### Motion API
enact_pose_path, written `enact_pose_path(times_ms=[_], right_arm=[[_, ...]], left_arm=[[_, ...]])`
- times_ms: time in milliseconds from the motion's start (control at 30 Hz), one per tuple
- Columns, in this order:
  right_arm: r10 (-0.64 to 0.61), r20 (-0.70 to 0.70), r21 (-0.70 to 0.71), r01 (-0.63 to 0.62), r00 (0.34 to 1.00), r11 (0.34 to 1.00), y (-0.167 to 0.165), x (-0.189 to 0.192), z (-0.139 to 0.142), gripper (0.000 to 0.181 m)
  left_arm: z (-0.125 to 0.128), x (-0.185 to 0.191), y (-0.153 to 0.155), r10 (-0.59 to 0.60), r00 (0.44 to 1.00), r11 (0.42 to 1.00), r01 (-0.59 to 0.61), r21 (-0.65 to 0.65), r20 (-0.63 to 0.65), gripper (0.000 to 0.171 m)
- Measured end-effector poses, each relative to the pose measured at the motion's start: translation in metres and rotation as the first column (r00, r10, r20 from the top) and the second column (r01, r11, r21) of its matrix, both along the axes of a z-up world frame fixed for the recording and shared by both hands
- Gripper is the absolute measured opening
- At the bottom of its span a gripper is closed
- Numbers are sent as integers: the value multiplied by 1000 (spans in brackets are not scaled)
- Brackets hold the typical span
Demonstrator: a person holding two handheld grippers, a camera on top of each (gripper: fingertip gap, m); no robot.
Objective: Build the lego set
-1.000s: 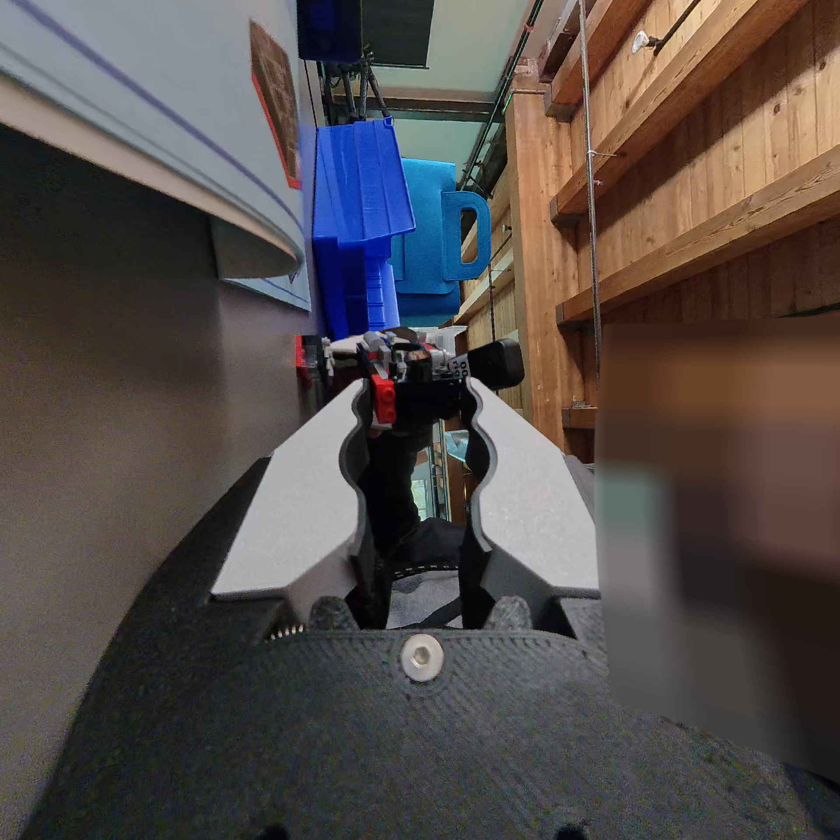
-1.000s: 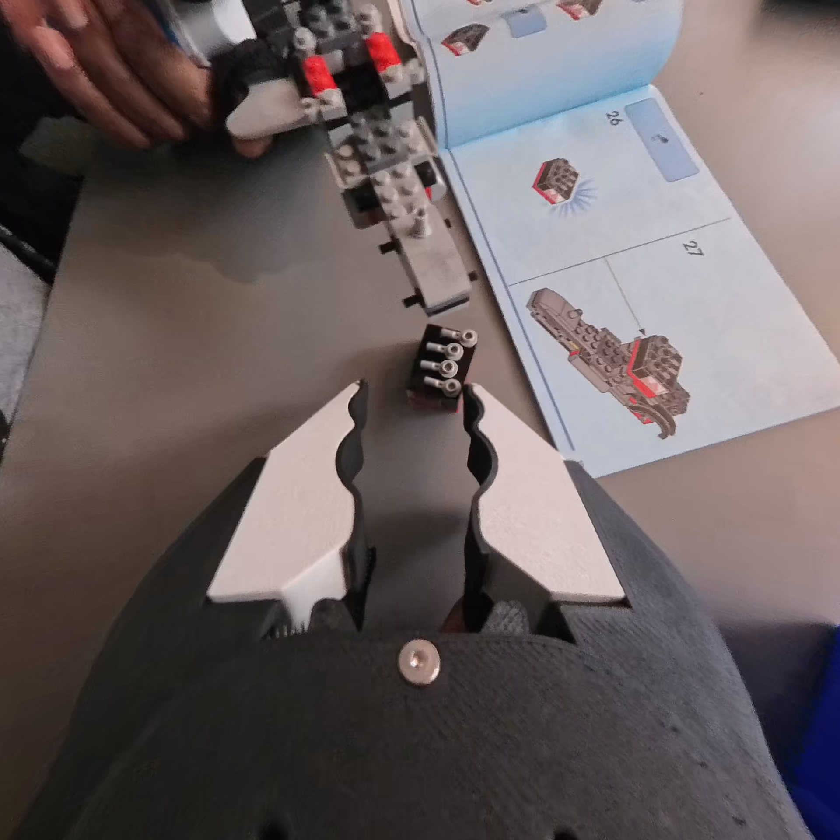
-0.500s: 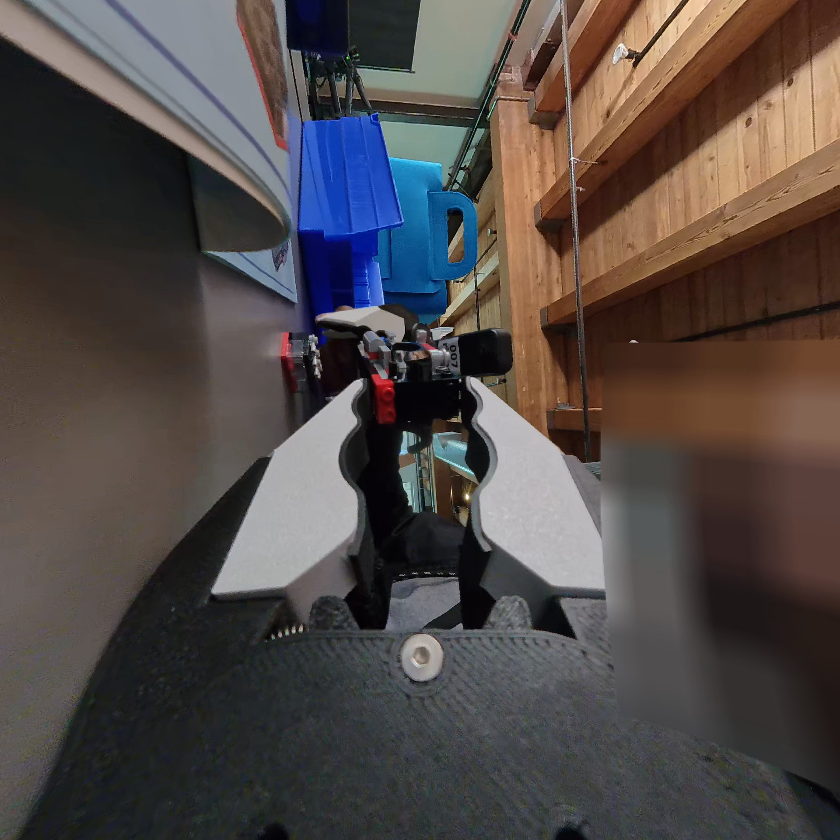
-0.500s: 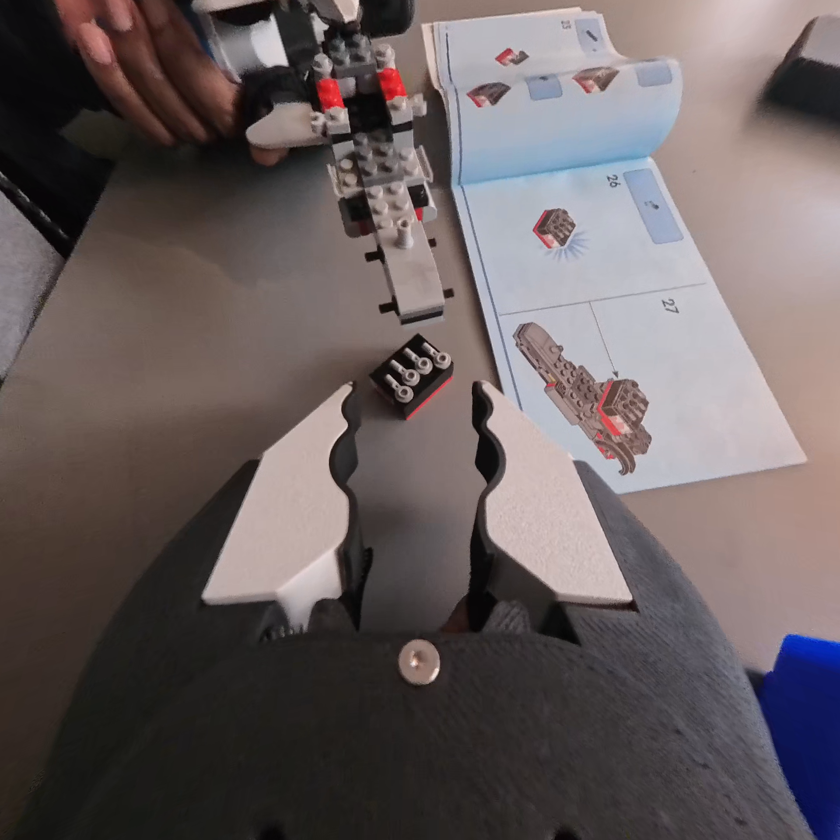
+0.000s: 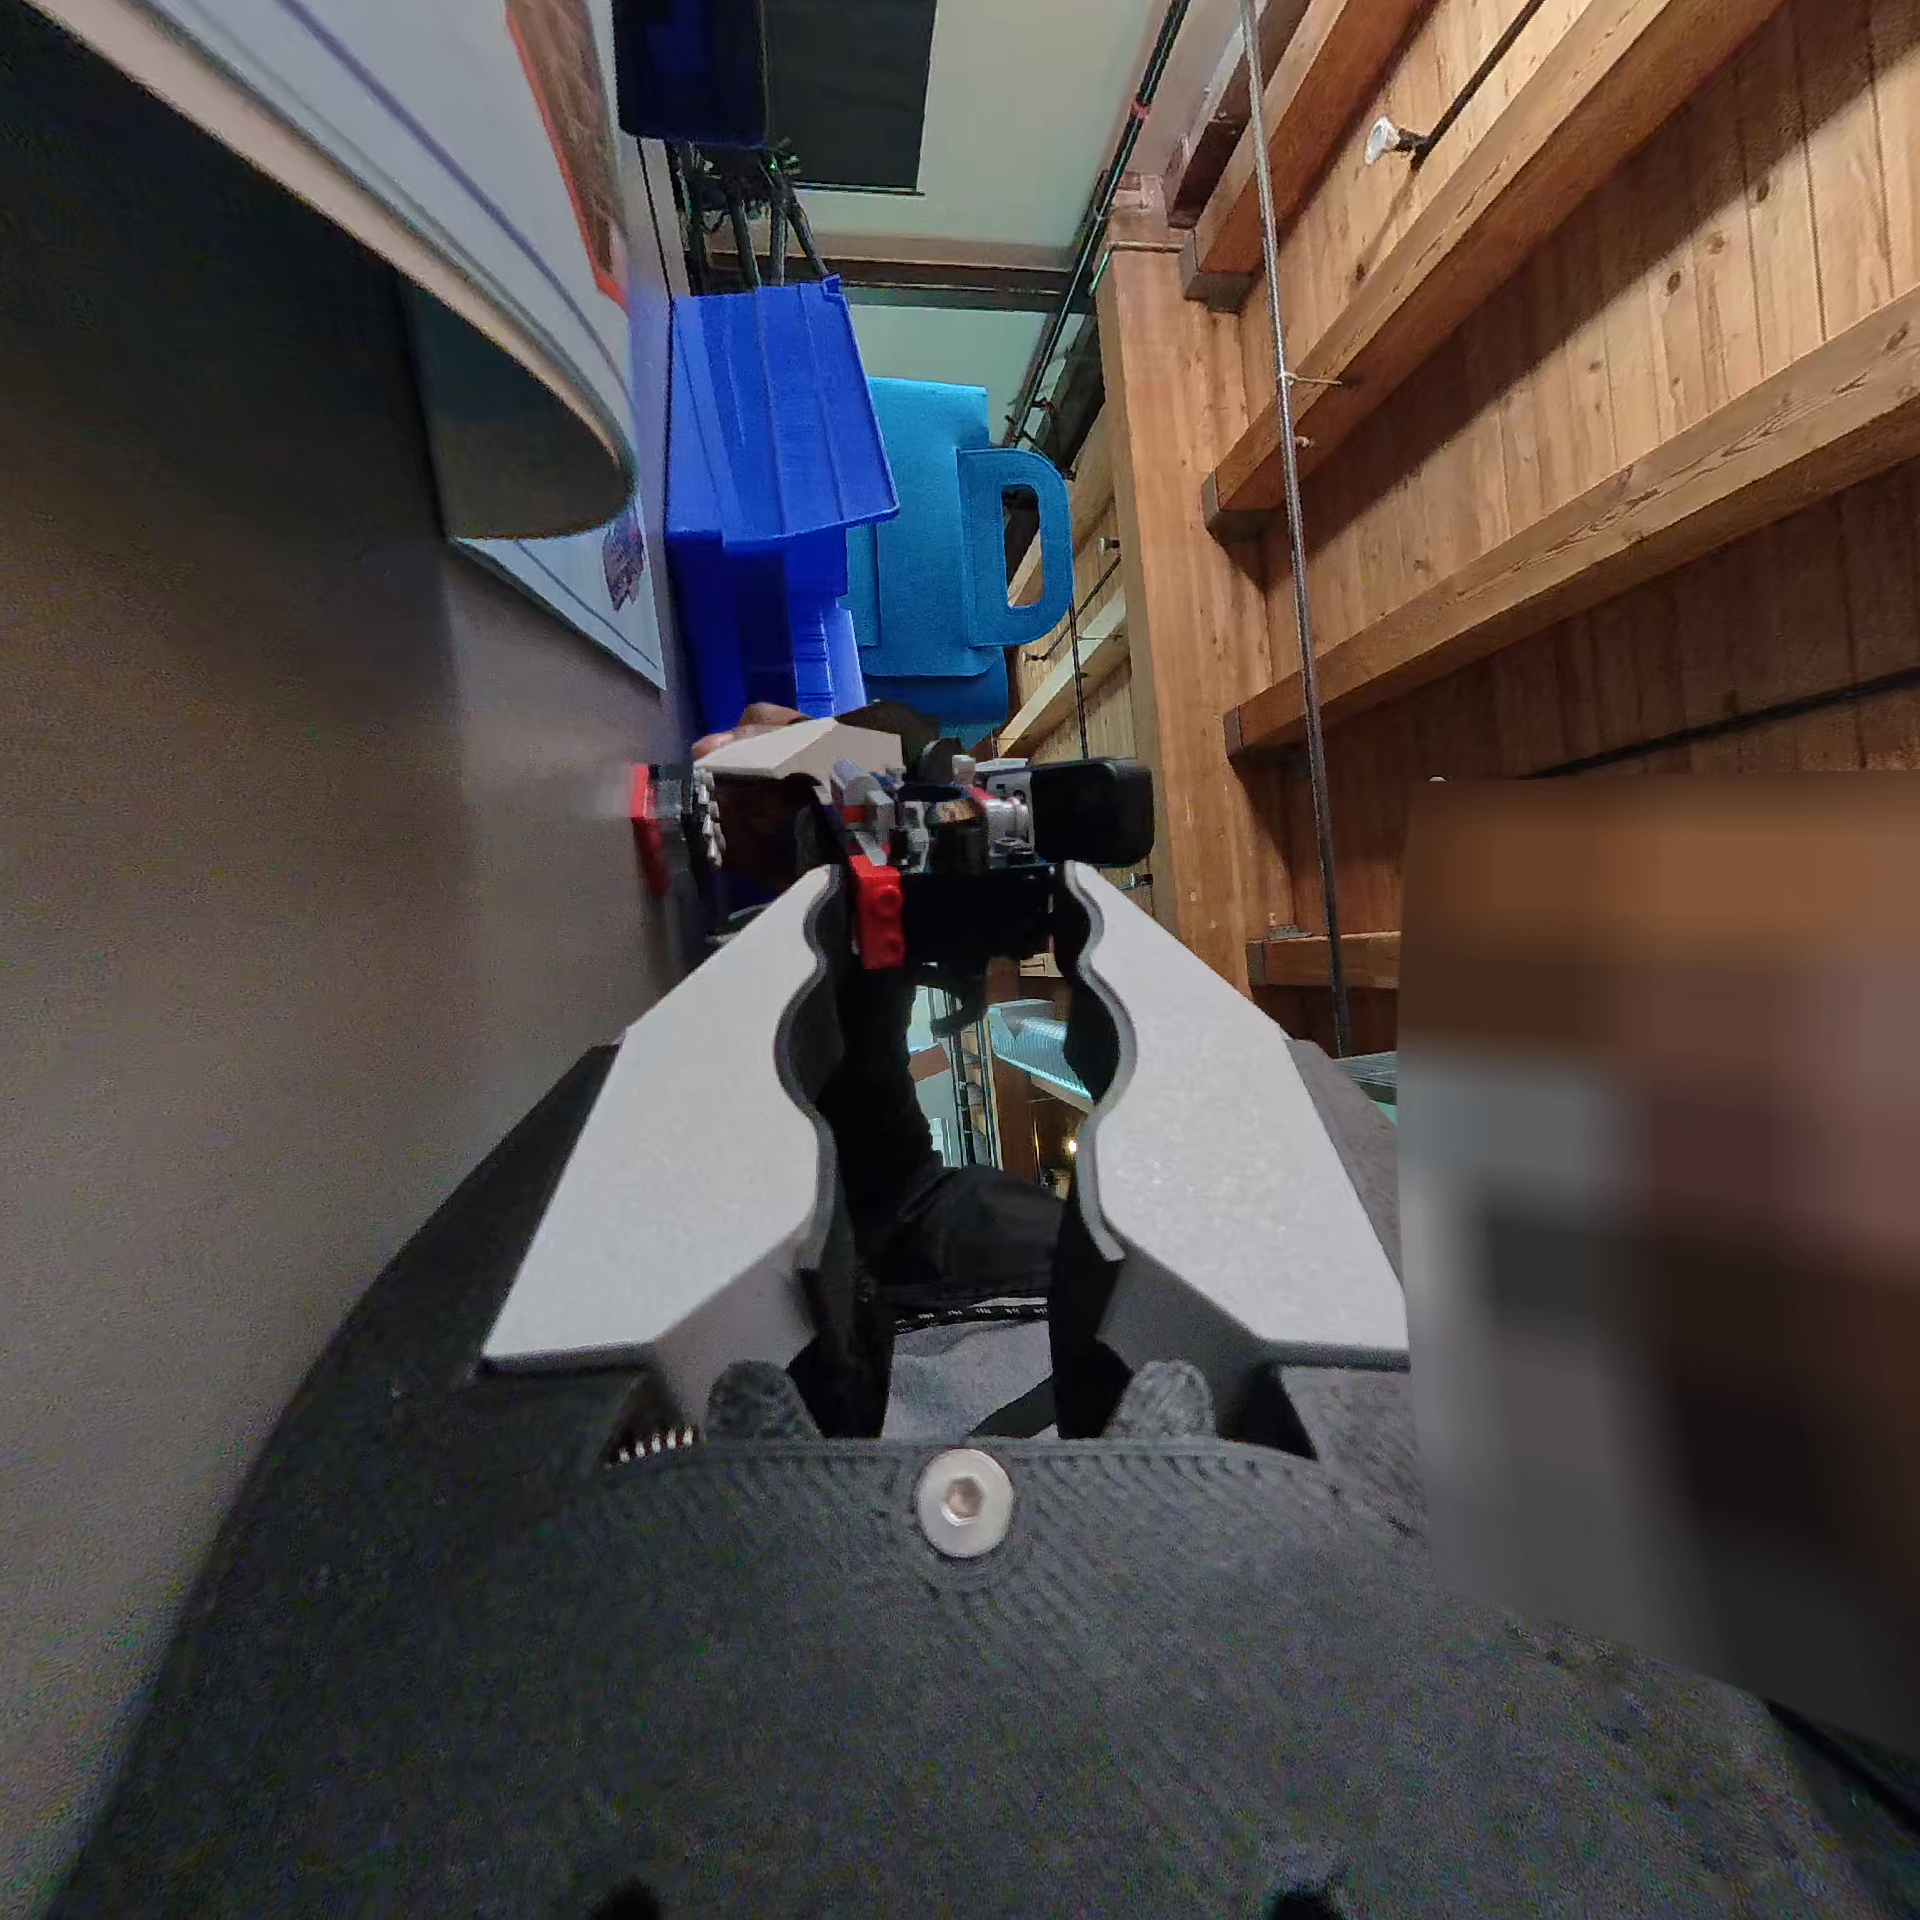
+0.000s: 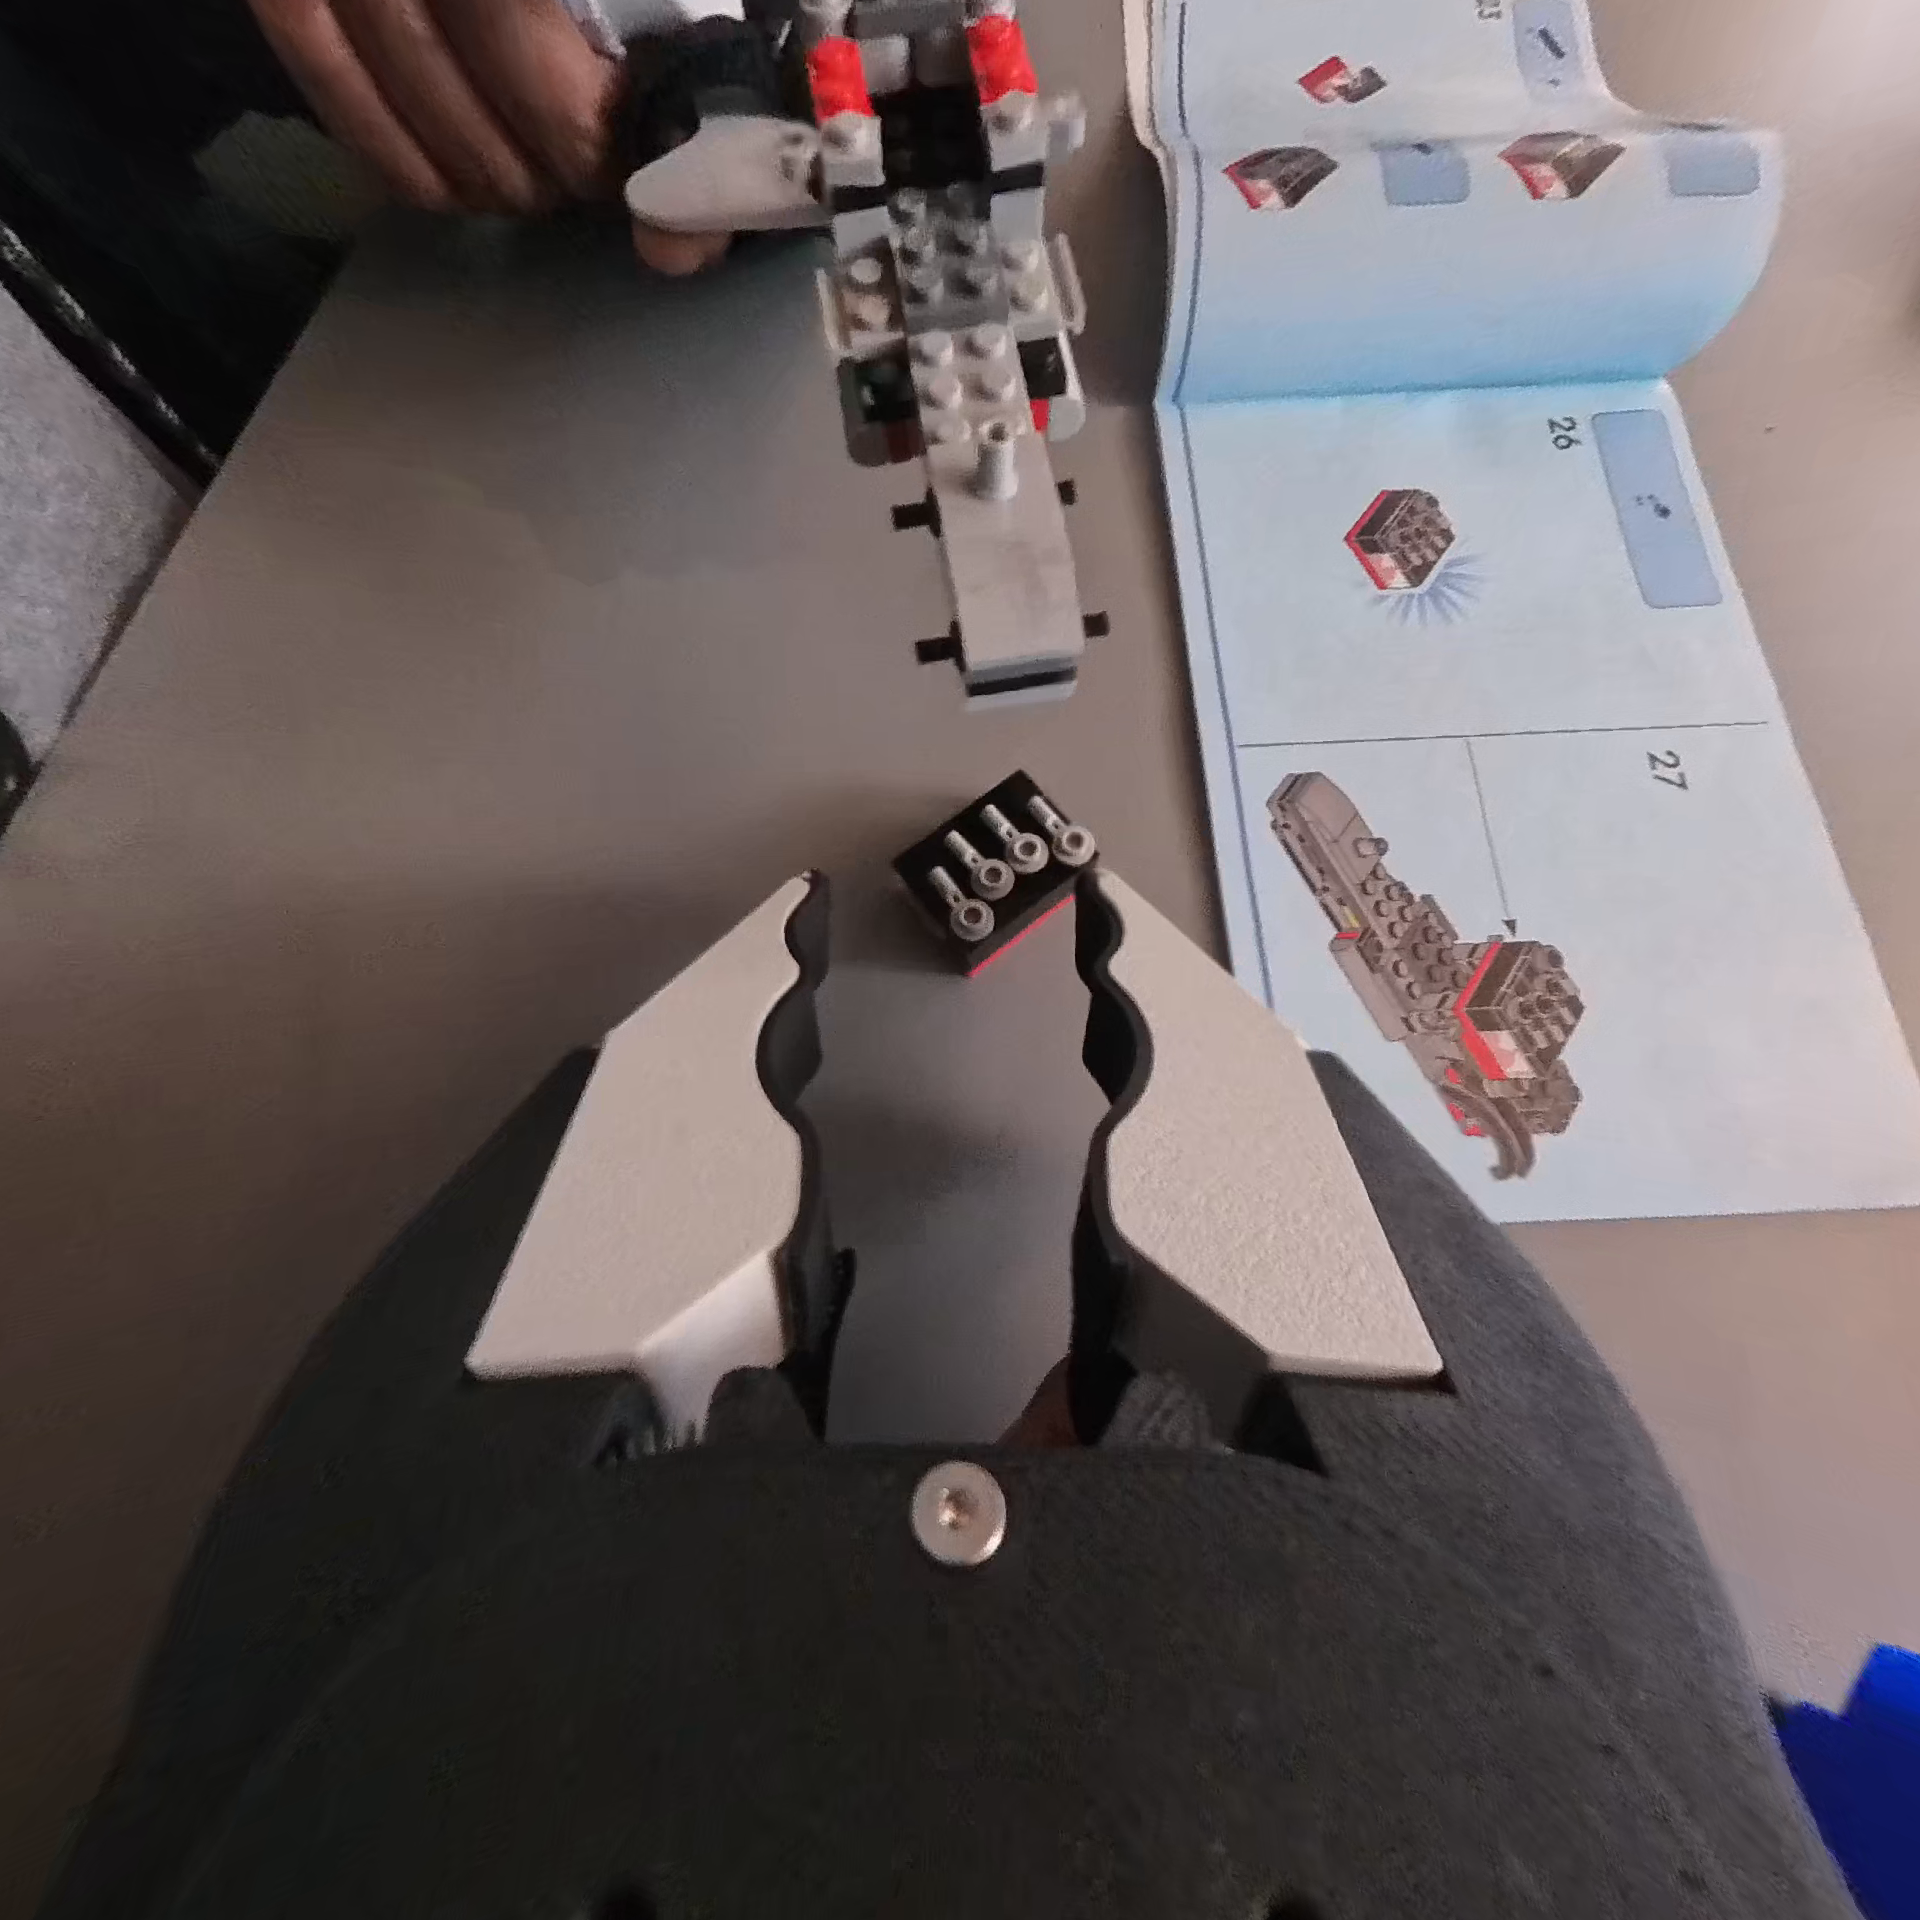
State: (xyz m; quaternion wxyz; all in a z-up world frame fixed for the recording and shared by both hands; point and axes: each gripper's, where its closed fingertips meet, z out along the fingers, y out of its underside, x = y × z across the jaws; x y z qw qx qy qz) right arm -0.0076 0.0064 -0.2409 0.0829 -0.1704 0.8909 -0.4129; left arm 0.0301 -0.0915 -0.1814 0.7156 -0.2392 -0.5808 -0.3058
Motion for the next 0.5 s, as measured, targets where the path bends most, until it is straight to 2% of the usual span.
enact_pose_path(times_ms=[133, 500], right_arm=[[21, 13, -1, -21, 1000, 1000, 4, 8, 1, 44], [-31, -10, -40, 30, 999, 999, 0, -5, 3, 47]], left_arm=[[-1, -1, 1, -7, 1000, 1000, 7, -7, 0, 39], [-2, -1, 1, -7, 1000, 1000, 7, -9, 1, 39]])
